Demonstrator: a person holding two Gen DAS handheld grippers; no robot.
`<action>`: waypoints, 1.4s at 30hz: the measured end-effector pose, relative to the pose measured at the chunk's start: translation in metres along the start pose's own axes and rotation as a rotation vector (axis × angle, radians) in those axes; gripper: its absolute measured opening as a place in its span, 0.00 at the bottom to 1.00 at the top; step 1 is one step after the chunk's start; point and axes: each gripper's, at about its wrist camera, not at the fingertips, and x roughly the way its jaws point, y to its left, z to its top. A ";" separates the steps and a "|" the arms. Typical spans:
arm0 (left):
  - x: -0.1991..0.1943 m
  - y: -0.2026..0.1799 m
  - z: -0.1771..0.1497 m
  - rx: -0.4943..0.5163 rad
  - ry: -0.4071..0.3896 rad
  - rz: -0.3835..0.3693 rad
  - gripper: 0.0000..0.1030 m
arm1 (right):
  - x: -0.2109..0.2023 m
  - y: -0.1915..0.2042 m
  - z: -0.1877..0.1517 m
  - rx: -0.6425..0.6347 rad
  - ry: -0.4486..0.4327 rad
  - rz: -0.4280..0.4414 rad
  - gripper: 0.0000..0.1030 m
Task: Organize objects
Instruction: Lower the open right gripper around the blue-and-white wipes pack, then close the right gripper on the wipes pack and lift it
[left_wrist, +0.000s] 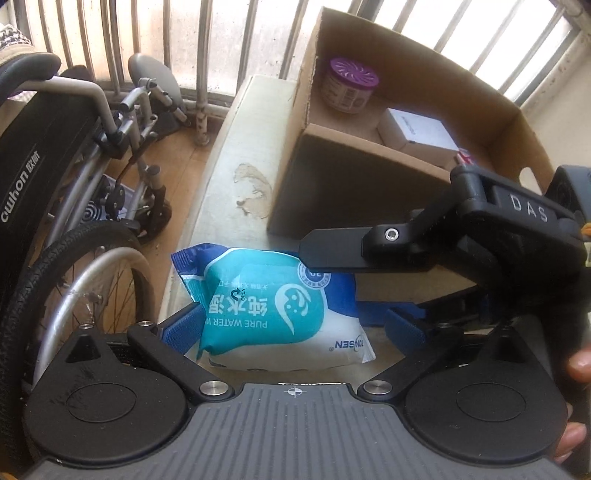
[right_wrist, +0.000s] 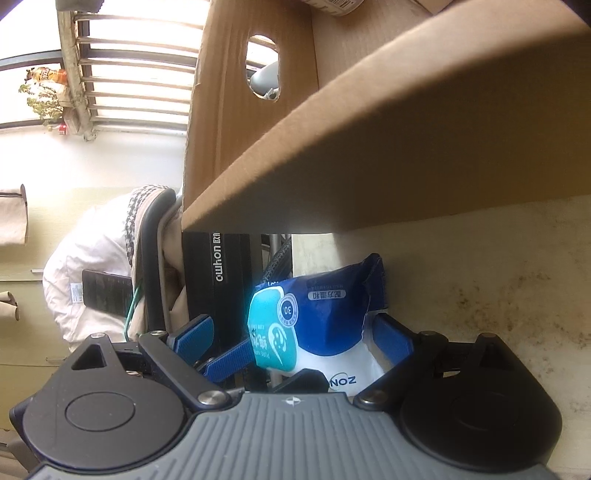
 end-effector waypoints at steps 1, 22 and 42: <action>0.000 -0.001 0.000 -0.003 0.002 -0.008 1.00 | 0.000 0.002 0.002 0.000 -0.003 0.000 0.93; 0.016 -0.096 -0.023 0.090 0.070 -0.220 0.99 | -0.094 -0.043 -0.019 0.067 -0.152 -0.093 0.93; 0.051 -0.106 -0.040 0.341 0.147 -0.068 0.98 | -0.118 -0.060 -0.025 0.049 -0.223 -0.167 0.93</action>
